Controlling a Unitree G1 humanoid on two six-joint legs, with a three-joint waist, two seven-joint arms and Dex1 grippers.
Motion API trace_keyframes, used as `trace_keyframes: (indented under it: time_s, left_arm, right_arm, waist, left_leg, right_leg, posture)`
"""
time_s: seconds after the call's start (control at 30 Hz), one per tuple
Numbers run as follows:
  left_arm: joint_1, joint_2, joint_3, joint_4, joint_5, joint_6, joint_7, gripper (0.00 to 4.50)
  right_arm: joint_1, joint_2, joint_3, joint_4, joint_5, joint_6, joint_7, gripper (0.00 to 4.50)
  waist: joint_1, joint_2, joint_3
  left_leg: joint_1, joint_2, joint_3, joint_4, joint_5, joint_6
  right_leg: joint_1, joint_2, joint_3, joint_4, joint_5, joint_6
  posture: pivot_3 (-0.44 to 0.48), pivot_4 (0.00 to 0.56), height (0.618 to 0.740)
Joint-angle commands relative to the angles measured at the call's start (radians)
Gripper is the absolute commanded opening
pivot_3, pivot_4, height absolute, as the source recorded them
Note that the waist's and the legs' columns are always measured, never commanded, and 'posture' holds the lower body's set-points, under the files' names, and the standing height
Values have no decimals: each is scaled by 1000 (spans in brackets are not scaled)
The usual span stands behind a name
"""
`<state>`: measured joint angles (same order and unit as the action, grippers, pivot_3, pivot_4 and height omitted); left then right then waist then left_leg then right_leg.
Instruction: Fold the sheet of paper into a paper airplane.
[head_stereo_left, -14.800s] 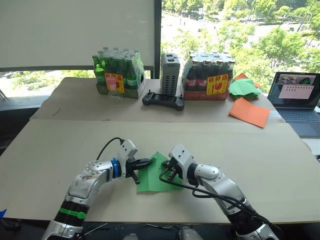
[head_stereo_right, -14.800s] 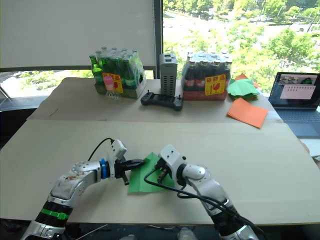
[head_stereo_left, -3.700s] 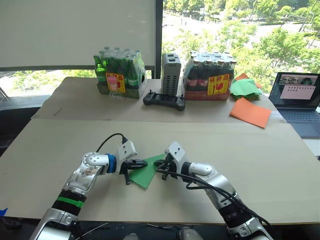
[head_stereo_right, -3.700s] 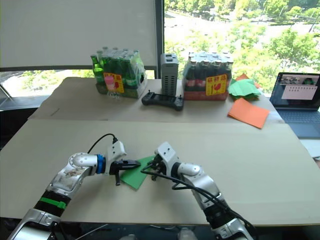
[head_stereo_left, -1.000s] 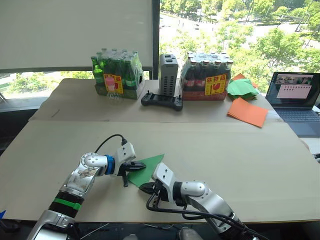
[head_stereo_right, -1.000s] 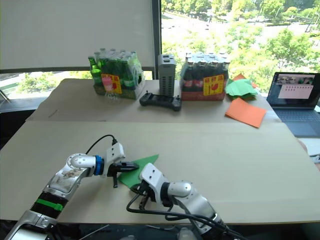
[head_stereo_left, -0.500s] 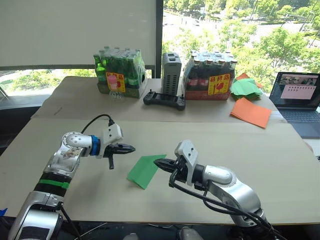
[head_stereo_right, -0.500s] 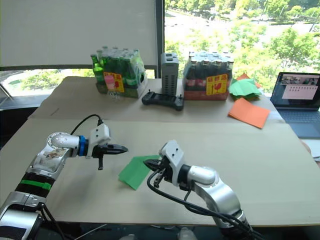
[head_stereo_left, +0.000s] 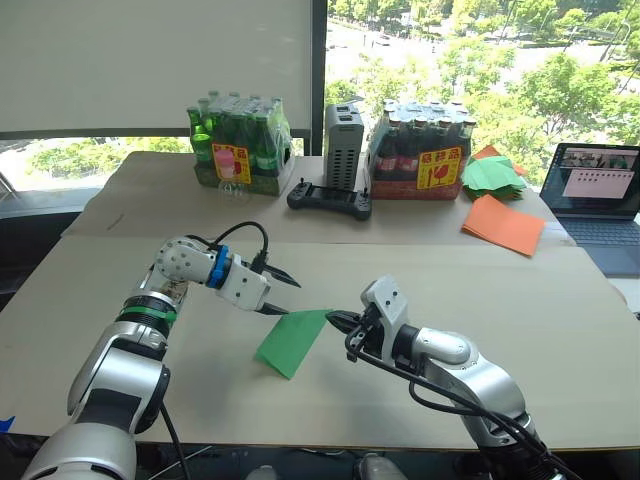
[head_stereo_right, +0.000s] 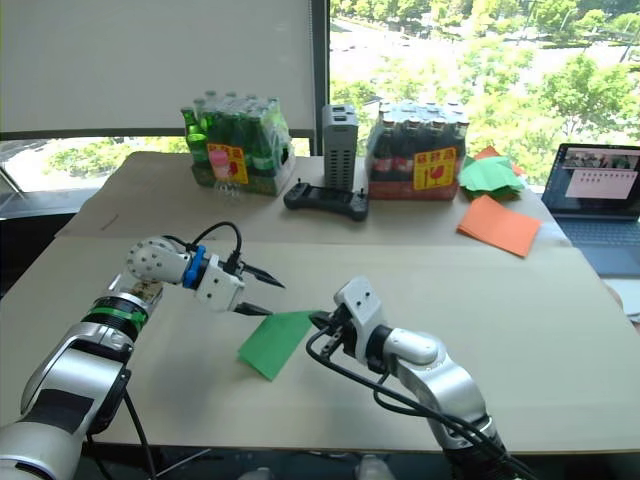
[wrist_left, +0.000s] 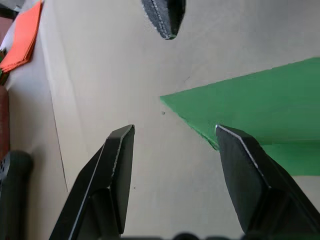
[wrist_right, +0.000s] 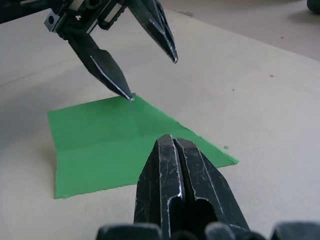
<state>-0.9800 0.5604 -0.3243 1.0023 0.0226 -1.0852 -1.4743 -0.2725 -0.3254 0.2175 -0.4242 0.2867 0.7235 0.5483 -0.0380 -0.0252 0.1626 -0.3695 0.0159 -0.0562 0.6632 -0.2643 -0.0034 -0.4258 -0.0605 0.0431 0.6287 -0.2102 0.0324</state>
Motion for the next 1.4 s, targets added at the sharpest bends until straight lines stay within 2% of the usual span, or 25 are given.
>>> trace_keyframes:
  time_s: [0.03, 0.27, 0.57, 0.67, 0.83, 1.1, 1.2, 1.4]
  left_arm:
    - [-55, -13, -25, 56, 22, -112, -9, 2736]
    - [-65, -28, -58, 90, 8, -160, -45, 2736]
    - [-161, 18, -56, 170, 101, -165, 36, 2736]
    - [-150, 10, -66, 161, 73, -175, 4, 2736]
    - [-151, 24, -87, 183, 149, -200, 59, 2736]
    - [-119, -20, -102, 167, 117, -230, 52, 2736]
    - [-110, -27, -110, 162, 101, -231, 33, 1954]
    - [-110, -20, -123, 164, 119, -238, 37, 13]
  right_arm:
    - [-19, 6, -22, -18, 7, -28, -11, 0]
    - [-16, 8, -25, -14, 6, -29, -31, 0]
    - [-14, 6, -13, -3, 2, -38, -31, 0]
    - [-14, 8, -12, 1, 1, -42, -34, 0]
    - [-11, 12, -7, 2, -1, -46, -36, 0]
    - [0, 13, -7, -3, -4, -43, -44, 0]
    - [0, 13, -8, -3, -5, -44, -46, 0]
    - [0, 10, -8, -4, -5, -43, -50, 0]
  waist:
    - [-1, 0, 0]
    - [-5, 0, 0]
    - [-4, -1, 1]
    - [-4, -1, 1]
    - [-6, -1, 1]
    - [-5, -1, 1]
    - [-5, -1, 1]
    - [-5, -1, 1]
  left_leg:
    - [0, 0, 0, 0, 0, 0]
    - [0, 0, 0, 1, 0, 0]
    - [0, 0, -1, 1, 0, 0]
    - [0, 0, -1, 1, 0, 0]
    - [0, 0, -1, 1, 0, 0]
    - [0, 0, -1, 2, 0, 0]
    - [0, 0, -1, 2, 0, 0]
    - [0, 0, -1, 2, 0, 0]
  right_leg:
    - [0, 0, 0, 0, 0, 0]
    - [0, 0, 0, 1, 0, 0]
    - [0, 0, 0, 1, 0, 1]
    - [1, 0, 0, 1, 0, 1]
    - [0, 0, 0, 1, 0, 1]
    - [0, 0, 0, 1, 0, 1]
    - [0, 0, 0, 1, 0, 1]
    - [0, 0, 0, 1, 0, 1]
  posture:
    - [0, 150, 740]
    - [0, 150, 740]
    - [0, 150, 740]
    - [0, 150, 740]
    - [0, 150, 740]
    - [0, 150, 740]
    - [0, 150, 740]
    - [0, 150, 740]
